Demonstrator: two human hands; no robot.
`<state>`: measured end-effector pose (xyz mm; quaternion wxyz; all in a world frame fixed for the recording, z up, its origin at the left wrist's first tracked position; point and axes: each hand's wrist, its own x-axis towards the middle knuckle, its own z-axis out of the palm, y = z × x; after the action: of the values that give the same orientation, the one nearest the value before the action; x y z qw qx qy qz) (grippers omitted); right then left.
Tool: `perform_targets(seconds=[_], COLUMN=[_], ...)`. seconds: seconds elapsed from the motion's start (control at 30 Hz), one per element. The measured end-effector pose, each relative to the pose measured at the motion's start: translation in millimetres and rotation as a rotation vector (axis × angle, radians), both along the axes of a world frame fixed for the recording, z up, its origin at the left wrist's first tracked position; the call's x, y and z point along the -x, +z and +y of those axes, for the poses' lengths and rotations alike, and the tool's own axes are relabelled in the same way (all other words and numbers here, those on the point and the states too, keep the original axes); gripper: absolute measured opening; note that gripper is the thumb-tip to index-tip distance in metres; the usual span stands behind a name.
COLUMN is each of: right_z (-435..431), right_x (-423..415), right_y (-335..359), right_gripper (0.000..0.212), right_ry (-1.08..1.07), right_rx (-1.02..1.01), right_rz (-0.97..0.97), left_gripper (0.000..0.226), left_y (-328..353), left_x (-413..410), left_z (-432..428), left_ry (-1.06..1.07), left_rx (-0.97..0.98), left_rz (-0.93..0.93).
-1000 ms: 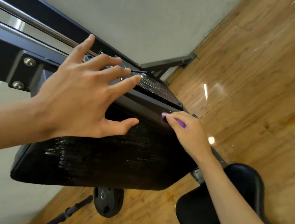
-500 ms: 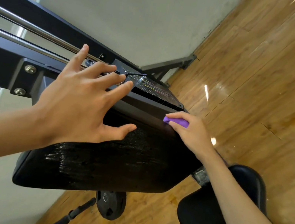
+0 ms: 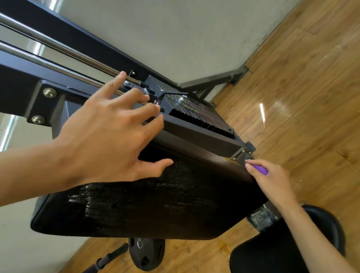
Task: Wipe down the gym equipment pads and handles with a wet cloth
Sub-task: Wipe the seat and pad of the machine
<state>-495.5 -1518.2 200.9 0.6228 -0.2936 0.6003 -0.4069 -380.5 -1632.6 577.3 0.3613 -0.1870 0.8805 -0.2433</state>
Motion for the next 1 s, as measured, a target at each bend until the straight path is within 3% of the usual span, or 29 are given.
perform_targets(seconds=[0.2, 0.43, 0.67, 0.8, 0.87, 1.0], right_z=[9, -8, 6, -15, -15, 12], right_x=[3, -12, 0, -10, -17, -5], right_y=[-14, 24, -14, 42, 51, -5], right_gripper=[0.022, 0.019, 0.017, 0.025, 0.025, 0.028], right_ry=[-0.079, -0.067, -0.085, -0.131, -0.109, -0.104], right_rx=[-0.106, 0.198, -0.060, 0.206, 0.312, 0.071], right_rz=[-0.111, -0.018, -0.014, -0.111, -0.045, 0.001], left_gripper=[0.079, 0.078, 0.079, 0.078, 0.076, 0.079], left_y=[1, 1, 1, 2, 2, 1], left_x=[1, 1, -1, -1, 0, 0], left_z=[6, 6, 6, 6, 5, 5], left_ry=[-0.050, -0.021, -0.039, -0.037, -0.035, -0.019], left_rx=[0.049, 0.040, 0.008, -0.008, -0.018, -0.029], left_rz=[-0.007, -0.065, -0.050, -0.039, -0.033, -0.045])
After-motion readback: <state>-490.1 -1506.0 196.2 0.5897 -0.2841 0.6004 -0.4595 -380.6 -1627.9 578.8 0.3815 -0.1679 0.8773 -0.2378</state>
